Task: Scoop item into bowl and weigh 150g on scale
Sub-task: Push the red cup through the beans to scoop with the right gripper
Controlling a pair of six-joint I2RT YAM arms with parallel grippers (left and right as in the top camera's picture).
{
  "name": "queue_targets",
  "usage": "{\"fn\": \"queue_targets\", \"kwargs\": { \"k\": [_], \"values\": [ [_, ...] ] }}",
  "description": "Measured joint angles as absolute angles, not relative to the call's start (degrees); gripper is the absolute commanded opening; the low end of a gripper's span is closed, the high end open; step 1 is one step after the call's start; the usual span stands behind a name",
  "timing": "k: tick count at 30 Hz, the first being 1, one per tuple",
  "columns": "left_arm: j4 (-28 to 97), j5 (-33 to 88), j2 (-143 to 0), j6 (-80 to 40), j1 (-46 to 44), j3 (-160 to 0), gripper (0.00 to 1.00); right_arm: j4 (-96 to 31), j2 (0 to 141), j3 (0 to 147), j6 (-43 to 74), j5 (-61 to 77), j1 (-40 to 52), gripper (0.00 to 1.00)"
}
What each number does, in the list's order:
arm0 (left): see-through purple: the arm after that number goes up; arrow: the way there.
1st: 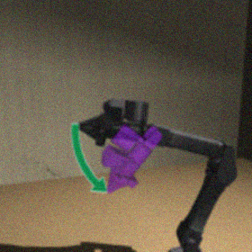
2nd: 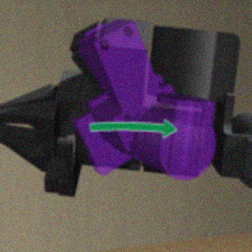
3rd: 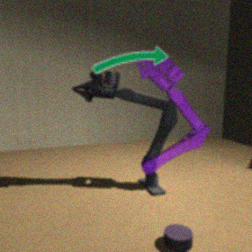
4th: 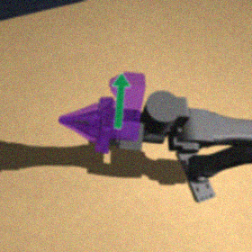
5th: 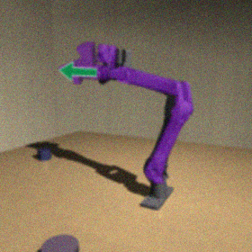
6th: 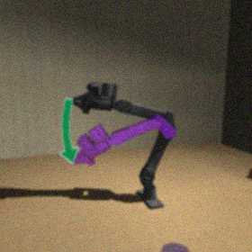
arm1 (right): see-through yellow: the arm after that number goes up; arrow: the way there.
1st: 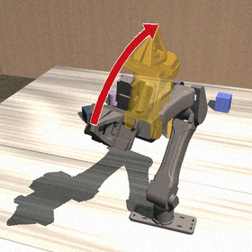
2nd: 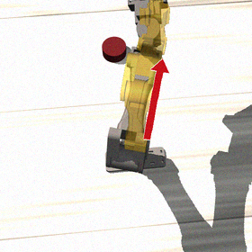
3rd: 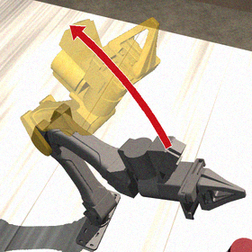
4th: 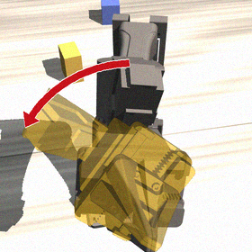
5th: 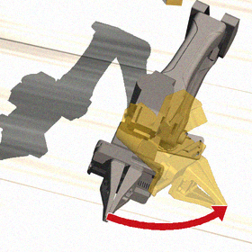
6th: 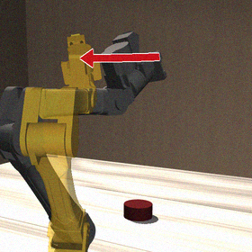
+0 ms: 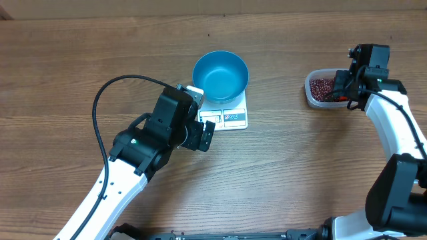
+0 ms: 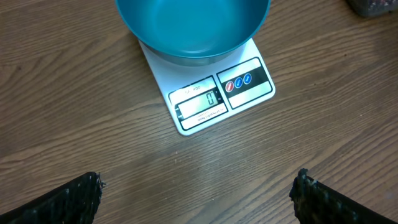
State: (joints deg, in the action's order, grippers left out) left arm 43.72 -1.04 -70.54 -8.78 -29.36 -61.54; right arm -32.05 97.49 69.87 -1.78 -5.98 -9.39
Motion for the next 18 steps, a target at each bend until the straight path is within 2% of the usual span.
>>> {"fn": "queue_targets", "kwargs": {
  "k": [6,18],
  "values": [
    [43.72,-1.04,-70.54,-8.78,-29.36,-61.54,1.0,-32.25,97.49,69.87,-1.85,-6.0,-9.39,0.04],
    [43.72,-1.04,-70.54,-8.78,-29.36,-61.54,1.0,-33.08,97.49,70.08,-1.93,-6.0,-9.41,0.04]
  ]
}}
